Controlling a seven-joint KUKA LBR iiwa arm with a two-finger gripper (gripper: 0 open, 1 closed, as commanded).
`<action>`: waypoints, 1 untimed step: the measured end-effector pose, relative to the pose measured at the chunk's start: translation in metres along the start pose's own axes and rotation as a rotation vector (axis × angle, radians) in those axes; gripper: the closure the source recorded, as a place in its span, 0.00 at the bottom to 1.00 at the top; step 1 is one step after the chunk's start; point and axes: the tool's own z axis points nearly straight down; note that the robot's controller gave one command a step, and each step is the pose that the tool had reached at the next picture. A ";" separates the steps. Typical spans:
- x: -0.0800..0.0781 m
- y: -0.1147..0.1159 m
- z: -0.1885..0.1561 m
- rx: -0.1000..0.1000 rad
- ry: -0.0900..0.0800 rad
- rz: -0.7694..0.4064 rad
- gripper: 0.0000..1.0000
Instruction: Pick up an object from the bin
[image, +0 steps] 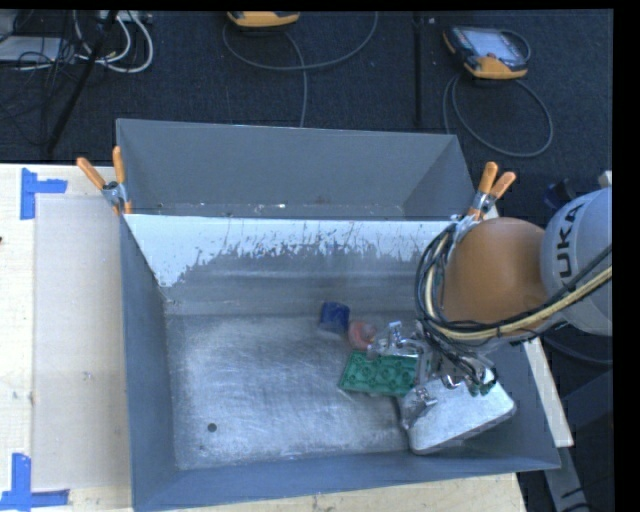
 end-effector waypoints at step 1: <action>-0.024 -0.014 0.032 0.000 -0.014 0.047 0.00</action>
Offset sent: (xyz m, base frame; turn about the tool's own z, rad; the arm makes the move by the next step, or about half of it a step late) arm 0.0208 -0.0111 -0.0358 0.0486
